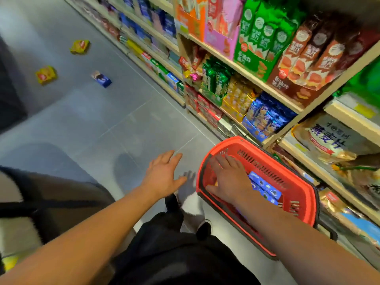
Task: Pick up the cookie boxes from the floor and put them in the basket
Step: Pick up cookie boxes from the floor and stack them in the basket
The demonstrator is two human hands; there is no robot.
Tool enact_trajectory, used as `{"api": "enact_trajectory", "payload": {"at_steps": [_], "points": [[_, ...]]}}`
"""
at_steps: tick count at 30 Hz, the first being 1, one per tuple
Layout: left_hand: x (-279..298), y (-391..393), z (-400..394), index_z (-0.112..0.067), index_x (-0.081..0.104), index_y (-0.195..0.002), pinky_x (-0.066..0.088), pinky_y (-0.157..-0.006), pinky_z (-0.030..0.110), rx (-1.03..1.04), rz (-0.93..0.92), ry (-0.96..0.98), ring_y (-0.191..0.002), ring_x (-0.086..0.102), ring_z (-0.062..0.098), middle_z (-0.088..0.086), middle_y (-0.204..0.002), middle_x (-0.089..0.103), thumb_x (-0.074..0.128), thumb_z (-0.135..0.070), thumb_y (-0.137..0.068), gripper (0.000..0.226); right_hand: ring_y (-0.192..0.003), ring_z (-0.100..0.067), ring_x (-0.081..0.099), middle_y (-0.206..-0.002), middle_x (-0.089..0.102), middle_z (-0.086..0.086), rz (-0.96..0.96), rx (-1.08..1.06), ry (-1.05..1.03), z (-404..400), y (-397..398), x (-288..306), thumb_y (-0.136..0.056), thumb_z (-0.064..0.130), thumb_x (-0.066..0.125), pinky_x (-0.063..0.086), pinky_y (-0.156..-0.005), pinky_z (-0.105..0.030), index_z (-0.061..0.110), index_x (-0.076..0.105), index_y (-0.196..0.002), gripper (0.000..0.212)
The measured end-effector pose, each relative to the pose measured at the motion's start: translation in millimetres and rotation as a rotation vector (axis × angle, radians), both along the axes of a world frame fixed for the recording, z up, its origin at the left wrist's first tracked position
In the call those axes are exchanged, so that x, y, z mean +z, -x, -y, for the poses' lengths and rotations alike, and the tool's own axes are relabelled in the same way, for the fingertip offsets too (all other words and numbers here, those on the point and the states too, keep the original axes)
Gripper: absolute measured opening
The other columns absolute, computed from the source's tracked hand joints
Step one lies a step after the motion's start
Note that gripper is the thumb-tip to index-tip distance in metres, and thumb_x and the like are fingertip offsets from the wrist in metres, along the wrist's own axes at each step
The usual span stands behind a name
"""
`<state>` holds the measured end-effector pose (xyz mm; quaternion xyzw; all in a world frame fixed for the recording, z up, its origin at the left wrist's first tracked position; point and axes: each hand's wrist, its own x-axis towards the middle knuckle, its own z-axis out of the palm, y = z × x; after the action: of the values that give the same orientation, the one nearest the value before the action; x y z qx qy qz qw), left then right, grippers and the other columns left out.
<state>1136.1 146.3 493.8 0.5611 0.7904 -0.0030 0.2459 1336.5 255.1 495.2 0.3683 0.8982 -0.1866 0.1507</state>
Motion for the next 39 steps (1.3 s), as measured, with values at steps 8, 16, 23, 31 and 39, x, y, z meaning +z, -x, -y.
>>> {"api": "enact_trajectory", "payload": {"at_steps": [8, 16, 23, 31, 39], "points": [[0, 79, 37, -0.027, 0.023, -0.151, 0.021, -0.117, 0.042, 0.319, 0.039, -0.042, -0.145, 0.019, 0.027, 0.007, -0.159, 0.021, 0.039, -0.07, -0.072, 0.091, -0.149, -0.028, 0.012, -0.161, 0.02, 0.0, 0.024, 0.32, -0.042, -12, 118, 1, -0.081, 0.06, 0.061, 0.016, -0.12, -0.045, 0.029, 0.018, -0.154, 0.089], [-3, 213, 61, -0.027, 0.024, -0.15, 0.026, -0.115, 0.043, 0.489, 0.037, -0.053, -0.144, 0.023, 0.026, 0.004, -0.159, 0.021, 0.036, -0.068, -0.071, 0.09, -0.149, -0.027, 0.013, -0.161, 0.019, -0.001, 0.089, 0.513, -0.091, -16, 283, 0, -0.082, 0.064, 0.058, 0.017, -0.12, -0.043, 0.027, 0.016, -0.154, 0.092], [-10, 348, 61, -0.026, 0.023, -0.151, 0.027, -0.114, 0.046, 0.524, 0.048, -0.059, -0.144, 0.023, 0.027, 0.005, -0.158, 0.022, 0.057, -0.056, -0.085, 0.079, -0.148, -0.029, 0.013, -0.16, 0.021, -0.003, 0.092, 0.476, -0.065, -32, 407, 6, -0.084, 0.063, 0.057, 0.017, -0.12, -0.043, 0.027, 0.02, -0.153, 0.087], [-20, 477, 11, -0.027, 0.022, -0.151, 0.025, -0.116, 0.045, 0.586, 0.063, -0.08, -0.144, 0.023, 0.028, 0.005, -0.158, 0.023, 0.056, -0.057, -0.086, 0.08, -0.149, -0.03, 0.01, -0.162, 0.017, -0.003, 0.112, 0.463, -0.018, -90, 540, -12, -0.085, 0.065, 0.054, 0.014, -0.121, -0.043, 0.026, 0.016, -0.155, 0.088], [-17, 623, -79, -0.023, 0.025, -0.151, 0.028, -0.115, 0.039, 0.699, 0.074, -0.063, -0.143, 0.026, 0.027, 0.009, -0.157, 0.027, 0.059, -0.053, -0.085, 0.08, -0.146, -0.027, 0.019, -0.16, 0.023, -0.003, 0.114, 0.485, 0.002, -174, 700, -31, -0.082, 0.066, 0.056, 0.02, -0.119, -0.042, 0.023, 0.023, -0.153, 0.09]]}}
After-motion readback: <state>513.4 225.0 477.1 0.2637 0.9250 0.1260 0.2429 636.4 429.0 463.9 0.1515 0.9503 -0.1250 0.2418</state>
